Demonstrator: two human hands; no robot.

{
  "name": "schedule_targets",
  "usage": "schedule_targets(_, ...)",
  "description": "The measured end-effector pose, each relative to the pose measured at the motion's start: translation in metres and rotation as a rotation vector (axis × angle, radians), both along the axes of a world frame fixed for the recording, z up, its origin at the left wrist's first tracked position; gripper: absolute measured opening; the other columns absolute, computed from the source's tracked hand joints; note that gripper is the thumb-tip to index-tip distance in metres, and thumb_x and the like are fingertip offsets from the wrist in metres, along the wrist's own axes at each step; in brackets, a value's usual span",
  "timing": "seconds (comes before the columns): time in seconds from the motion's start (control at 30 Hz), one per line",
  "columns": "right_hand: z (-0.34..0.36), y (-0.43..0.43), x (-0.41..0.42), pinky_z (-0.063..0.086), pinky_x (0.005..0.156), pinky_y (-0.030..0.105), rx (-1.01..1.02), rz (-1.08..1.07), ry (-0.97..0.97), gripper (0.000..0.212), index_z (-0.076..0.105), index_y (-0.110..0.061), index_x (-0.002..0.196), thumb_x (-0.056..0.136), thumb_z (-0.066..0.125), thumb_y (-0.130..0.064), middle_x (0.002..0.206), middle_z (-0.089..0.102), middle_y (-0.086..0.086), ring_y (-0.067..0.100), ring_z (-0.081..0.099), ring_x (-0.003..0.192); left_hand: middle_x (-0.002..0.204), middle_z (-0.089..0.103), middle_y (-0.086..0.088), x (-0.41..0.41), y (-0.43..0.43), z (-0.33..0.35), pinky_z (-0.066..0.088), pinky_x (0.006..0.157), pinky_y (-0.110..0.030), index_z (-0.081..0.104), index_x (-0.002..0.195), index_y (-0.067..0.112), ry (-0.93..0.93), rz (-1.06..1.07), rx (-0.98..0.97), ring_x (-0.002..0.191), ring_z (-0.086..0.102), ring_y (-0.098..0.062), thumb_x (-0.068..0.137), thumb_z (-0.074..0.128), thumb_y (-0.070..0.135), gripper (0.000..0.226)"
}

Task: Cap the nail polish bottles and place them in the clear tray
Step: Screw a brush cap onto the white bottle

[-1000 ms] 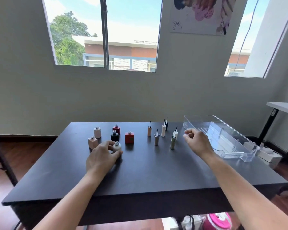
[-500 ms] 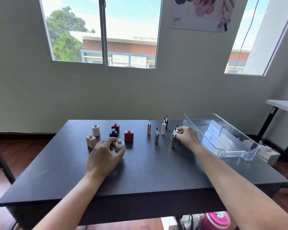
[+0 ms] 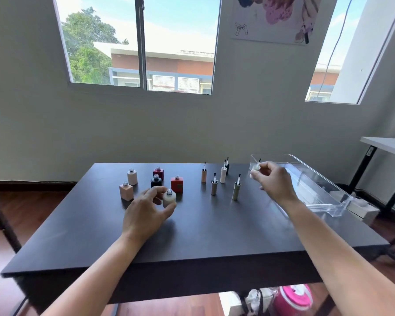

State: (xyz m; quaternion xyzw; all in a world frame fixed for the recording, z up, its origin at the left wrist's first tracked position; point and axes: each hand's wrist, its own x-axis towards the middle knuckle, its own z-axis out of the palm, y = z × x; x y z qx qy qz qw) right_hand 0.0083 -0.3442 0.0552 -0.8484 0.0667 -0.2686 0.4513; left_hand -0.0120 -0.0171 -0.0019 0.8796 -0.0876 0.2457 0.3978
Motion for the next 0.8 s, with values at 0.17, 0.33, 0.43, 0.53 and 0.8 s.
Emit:
schedule_targets(0.17,0.013,0.023,-0.042,0.057,0.052,0.028,0.161,0.17,-0.088,0.008,0.065,-0.026,0.089,0.087,0.07,-0.019,0.079,0.073,0.001,0.014,0.075,0.075,0.09,0.07,0.004,-0.01,-0.012,0.004,0.059,0.066,-0.028,0.066,0.098,0.032,0.111,-0.128,-0.258,0.077,0.065,-0.001,0.076,0.08,0.024,0.028)
schedule_targets(0.33,-0.001,0.056,-0.066,0.051,0.05,0.021,0.232,0.327,-0.059,0.01,0.073,-0.029,0.09,0.086,0.072,-0.02,0.073,0.072,0.0,0.009,0.067,0.063,0.101,0.064,0.003,-0.019,-0.023,0.003,0.06,0.061,-0.03,0.068,0.098,0.035,0.153,-0.196,-0.347,0.079,0.062,-0.006,0.076,0.079,0.016,0.031)
schedule_targets(0.43,-0.022,0.075,-0.066,0.047,0.056,0.017,0.167,0.399,-0.015,0.014,0.074,-0.039,0.089,0.086,0.072,-0.026,0.071,0.066,-0.009,0.004,0.059,0.064,0.094,0.068,0.01,-0.023,-0.024,0.0,0.049,0.062,-0.011,0.069,0.097,0.034,0.167,-0.199,-0.33,0.072,0.062,-0.002,0.075,0.079,0.014,0.031)
schedule_targets(0.53,-0.039,0.09,-0.064,0.048,0.065,0.022,0.073,0.41,0.018,0.02,0.07,-0.029,0.101,0.083,0.075,-0.021,0.074,0.061,-0.01,0.005,0.056,0.068,0.088,0.068,0.014,-0.025,-0.023,-0.003,0.046,0.058,-0.009,0.068,0.094,0.036,0.163,-0.201,-0.326,0.067,0.059,0.003,0.074,0.078,0.011,0.033)
schedule_targets(0.8,-0.041,0.103,-0.062,0.042,0.07,0.005,-0.228,0.383,-0.07,0.015,0.072,-0.031,0.1,0.086,0.07,-0.036,0.087,0.064,-0.012,0.004,0.059,0.08,0.1,0.063,0.011,-0.023,-0.022,-0.008,0.041,0.067,-0.003,0.069,0.103,0.031,0.089,-0.16,-0.244,0.077,0.059,-0.001,0.072,0.079,0.01,0.039)
